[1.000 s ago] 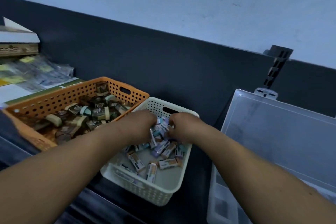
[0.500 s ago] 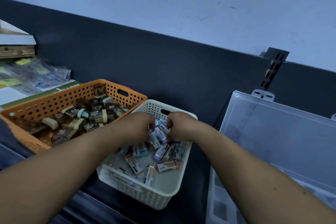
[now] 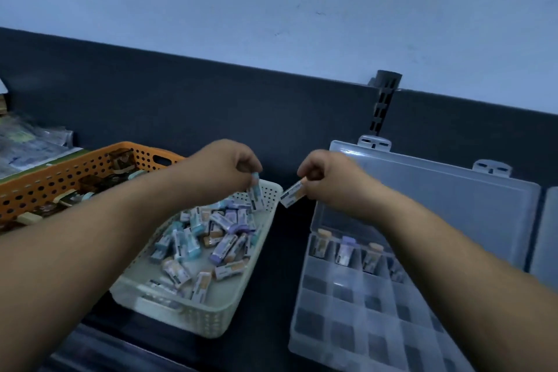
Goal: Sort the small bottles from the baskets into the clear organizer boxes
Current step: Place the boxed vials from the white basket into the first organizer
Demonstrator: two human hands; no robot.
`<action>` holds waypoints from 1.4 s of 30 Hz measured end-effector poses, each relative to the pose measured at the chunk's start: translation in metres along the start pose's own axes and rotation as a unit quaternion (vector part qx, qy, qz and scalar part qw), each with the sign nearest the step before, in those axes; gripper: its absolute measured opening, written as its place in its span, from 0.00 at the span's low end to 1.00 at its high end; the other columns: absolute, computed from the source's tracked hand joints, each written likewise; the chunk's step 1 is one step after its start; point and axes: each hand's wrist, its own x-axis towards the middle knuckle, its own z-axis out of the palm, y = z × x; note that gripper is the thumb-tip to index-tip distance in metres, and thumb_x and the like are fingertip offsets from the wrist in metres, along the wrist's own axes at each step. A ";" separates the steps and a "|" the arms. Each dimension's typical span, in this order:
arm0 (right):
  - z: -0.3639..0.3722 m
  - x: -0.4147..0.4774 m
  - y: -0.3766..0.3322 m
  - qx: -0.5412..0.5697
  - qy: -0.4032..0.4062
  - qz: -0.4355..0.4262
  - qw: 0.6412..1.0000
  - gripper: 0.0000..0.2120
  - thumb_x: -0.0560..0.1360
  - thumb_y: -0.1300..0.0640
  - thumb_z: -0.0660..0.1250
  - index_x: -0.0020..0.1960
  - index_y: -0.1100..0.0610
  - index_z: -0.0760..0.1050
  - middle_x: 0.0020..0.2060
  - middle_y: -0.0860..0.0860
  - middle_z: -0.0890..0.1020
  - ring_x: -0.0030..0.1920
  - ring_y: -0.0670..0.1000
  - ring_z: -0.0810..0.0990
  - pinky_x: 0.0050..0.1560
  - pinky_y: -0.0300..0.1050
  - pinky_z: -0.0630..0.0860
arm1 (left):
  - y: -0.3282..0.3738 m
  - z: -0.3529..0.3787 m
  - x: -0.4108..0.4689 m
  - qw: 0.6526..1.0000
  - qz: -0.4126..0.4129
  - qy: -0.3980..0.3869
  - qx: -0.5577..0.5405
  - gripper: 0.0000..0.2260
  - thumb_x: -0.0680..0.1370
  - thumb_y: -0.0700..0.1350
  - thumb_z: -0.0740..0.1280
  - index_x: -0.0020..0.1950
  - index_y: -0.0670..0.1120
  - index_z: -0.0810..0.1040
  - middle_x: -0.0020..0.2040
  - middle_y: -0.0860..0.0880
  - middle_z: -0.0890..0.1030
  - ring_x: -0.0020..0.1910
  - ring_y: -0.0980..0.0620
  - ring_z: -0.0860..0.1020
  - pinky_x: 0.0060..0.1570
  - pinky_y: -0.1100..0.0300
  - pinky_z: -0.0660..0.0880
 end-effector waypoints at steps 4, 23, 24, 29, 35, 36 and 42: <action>-0.048 -0.041 0.040 0.043 0.040 0.042 0.997 0.08 0.72 0.66 0.71 0.39 0.54 0.75 0.35 0.51 0.79 0.38 0.50 0.77 0.43 0.49 0.76 | 0.051 0.032 0.016 0.998 0.061 0.012 -0.026 0.04 0.73 0.41 0.73 0.45 0.49 0.80 0.38 0.54 0.81 0.34 0.60 0.77 0.35 0.69 0.73; -0.111 -0.136 0.174 -0.102 0.027 0.130 0.986 0.07 0.73 0.61 0.69 0.38 0.52 0.77 0.40 0.50 0.82 0.43 0.52 0.80 0.48 0.47 0.78 | 0.184 0.197 0.048 0.988 0.113 -0.104 0.020 0.07 0.74 0.36 0.70 0.51 0.45 0.82 0.44 0.52 0.79 0.44 0.55 0.77 0.46 0.63 0.72; -0.108 -0.135 0.175 -0.113 0.016 0.125 0.986 0.08 0.73 0.61 0.69 0.38 0.51 0.77 0.40 0.50 0.82 0.43 0.52 0.80 0.48 0.46 0.78 | 0.182 0.200 0.050 0.987 0.113 -0.108 0.022 0.07 0.74 0.36 0.70 0.50 0.45 0.82 0.44 0.52 0.80 0.44 0.55 0.77 0.47 0.62 0.73; -0.096 -0.130 0.185 -0.131 -0.015 0.112 0.985 0.06 0.76 0.61 0.67 0.44 0.52 0.81 0.44 0.50 0.82 0.45 0.51 0.79 0.47 0.44 0.77 | 0.173 0.215 0.053 0.988 0.093 -0.124 0.027 0.06 0.74 0.38 0.71 0.47 0.48 0.81 0.44 0.53 0.80 0.45 0.54 0.79 0.50 0.57 0.78; -0.089 -0.127 0.195 -0.107 -0.033 0.131 0.985 0.04 0.76 0.59 0.68 0.47 0.52 0.80 0.45 0.50 0.83 0.46 0.50 0.80 0.48 0.44 0.77 | 0.167 0.229 0.055 0.985 0.092 -0.137 0.045 0.07 0.74 0.38 0.70 0.49 0.47 0.82 0.46 0.52 0.81 0.46 0.53 0.80 0.51 0.56 0.78; -0.088 -0.126 0.196 -0.107 -0.038 0.133 0.985 0.04 0.76 0.59 0.68 0.47 0.51 0.80 0.45 0.50 0.83 0.46 0.51 0.80 0.48 0.45 0.78 | 0.166 0.231 0.056 0.985 0.090 -0.141 0.049 0.07 0.73 0.38 0.70 0.48 0.49 0.82 0.45 0.52 0.81 0.46 0.53 0.80 0.51 0.56 0.78; -0.082 -0.126 0.199 -0.098 -0.047 0.140 0.984 0.04 0.76 0.59 0.67 0.47 0.52 0.80 0.45 0.51 0.83 0.45 0.51 0.80 0.46 0.45 0.78 | 0.159 0.237 0.057 0.978 0.092 -0.154 0.105 0.06 0.73 0.43 0.71 0.48 0.53 0.81 0.43 0.57 0.77 0.50 0.51 0.79 0.57 0.49 0.75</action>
